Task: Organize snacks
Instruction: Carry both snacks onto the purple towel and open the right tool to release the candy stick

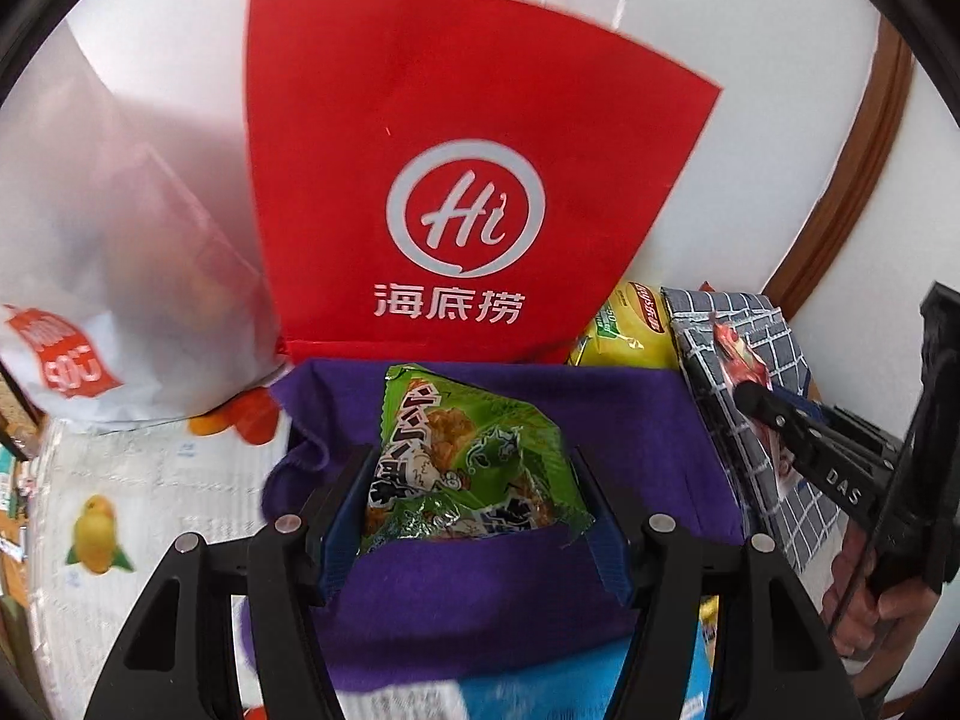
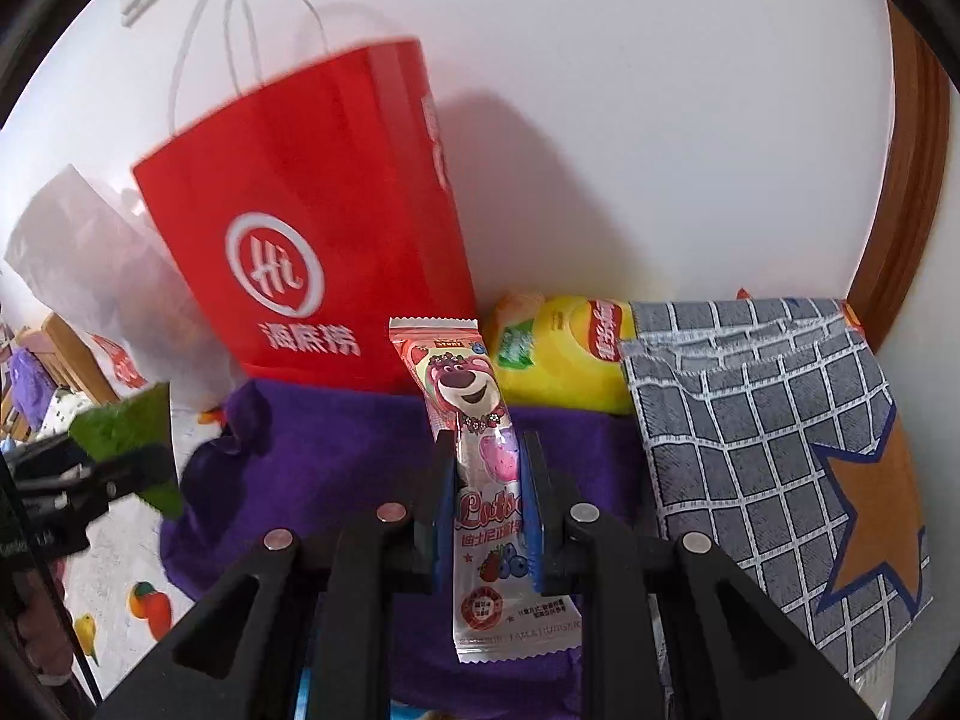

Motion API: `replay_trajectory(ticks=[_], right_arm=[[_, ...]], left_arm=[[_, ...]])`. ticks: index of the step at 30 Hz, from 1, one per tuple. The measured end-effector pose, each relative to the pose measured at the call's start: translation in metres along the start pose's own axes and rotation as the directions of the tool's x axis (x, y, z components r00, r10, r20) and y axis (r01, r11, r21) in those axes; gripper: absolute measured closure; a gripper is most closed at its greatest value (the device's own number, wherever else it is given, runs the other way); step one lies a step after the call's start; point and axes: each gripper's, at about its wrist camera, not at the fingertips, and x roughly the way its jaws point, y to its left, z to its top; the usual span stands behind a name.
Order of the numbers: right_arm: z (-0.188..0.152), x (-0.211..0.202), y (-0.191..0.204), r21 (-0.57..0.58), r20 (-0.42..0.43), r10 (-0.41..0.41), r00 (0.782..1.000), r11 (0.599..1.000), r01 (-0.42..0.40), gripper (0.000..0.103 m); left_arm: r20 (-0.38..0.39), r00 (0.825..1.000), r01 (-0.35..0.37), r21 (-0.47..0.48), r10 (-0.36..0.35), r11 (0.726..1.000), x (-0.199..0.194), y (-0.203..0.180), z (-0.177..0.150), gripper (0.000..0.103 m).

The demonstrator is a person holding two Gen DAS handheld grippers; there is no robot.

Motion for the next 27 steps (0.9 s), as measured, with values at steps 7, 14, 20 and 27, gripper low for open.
replay_trajectory(ticks=[7,14,20,27], right_arm=[[-0.008,0.026,-0.009,-0.005,-0.038,-0.009,0.999,1.000,0.009,0.083],[-0.018,0.058,-0.013,-0.009,-0.105,-0.008,0.994,1.000,0.007,0.083],[-0.024,0.073,-0.016,-0.012,-0.144,-0.013,0.989,1.000,0.012,0.083],[-0.030,0.089,-0.017,-0.018,-0.193,-0.034,0.981,0.999,0.031,0.083]], left_arm=[[-0.034,0.999,-0.030,0.028,0.031,0.999,0.032,0.007,-0.002,0.041],[-0.070,0.997,-0.034,0.017,0.035,0.999,0.052,0.015,-0.004,0.041],[-0.090,0.995,-0.037,0.027,0.039,0.999,0.061,0.013,-0.007,0.041],[-0.095,0.995,-0.036,0.017,0.037,0.999,0.061,0.017,-0.007,0.041]])
